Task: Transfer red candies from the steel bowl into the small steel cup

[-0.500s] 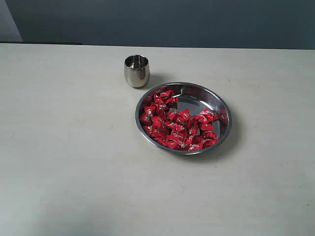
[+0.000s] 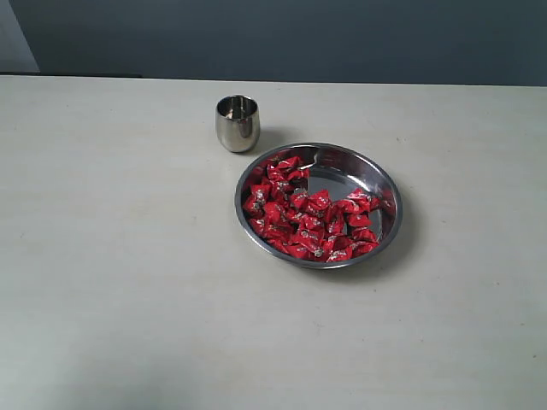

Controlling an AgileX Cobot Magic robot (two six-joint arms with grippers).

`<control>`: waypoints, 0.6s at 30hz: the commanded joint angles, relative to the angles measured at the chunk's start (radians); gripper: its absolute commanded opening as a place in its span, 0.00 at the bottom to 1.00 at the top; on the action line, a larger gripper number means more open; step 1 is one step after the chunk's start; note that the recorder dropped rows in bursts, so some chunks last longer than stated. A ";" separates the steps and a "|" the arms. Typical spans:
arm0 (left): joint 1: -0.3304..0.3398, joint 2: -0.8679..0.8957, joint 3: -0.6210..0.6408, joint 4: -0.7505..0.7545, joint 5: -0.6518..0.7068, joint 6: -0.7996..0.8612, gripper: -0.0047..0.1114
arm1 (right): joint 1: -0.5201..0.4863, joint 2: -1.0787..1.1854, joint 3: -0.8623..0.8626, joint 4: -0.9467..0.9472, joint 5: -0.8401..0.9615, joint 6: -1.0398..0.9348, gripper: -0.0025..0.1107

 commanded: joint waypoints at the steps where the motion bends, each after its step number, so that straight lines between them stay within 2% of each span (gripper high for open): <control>1: -0.010 -0.004 -0.001 0.000 -0.004 -0.006 0.04 | -0.002 -0.005 0.002 0.023 0.045 0.266 0.02; 5: -0.010 -0.004 -0.001 0.000 -0.004 -0.006 0.04 | -0.002 -0.005 0.002 0.016 0.165 0.344 0.02; 9: -0.010 -0.004 -0.001 0.000 -0.004 -0.006 0.04 | 0.001 -0.005 0.002 -0.037 0.085 0.344 0.02; 12: -0.010 -0.004 -0.001 0.000 -0.004 -0.006 0.04 | 0.037 0.030 -0.108 -0.314 0.067 0.388 0.02; 14: -0.010 -0.004 -0.001 0.000 -0.004 -0.006 0.04 | 0.075 0.113 -0.208 -0.551 0.045 0.498 0.02; 18: -0.010 -0.004 -0.001 0.000 -0.004 -0.006 0.04 | 0.148 0.422 -0.470 -1.125 -0.054 0.808 0.02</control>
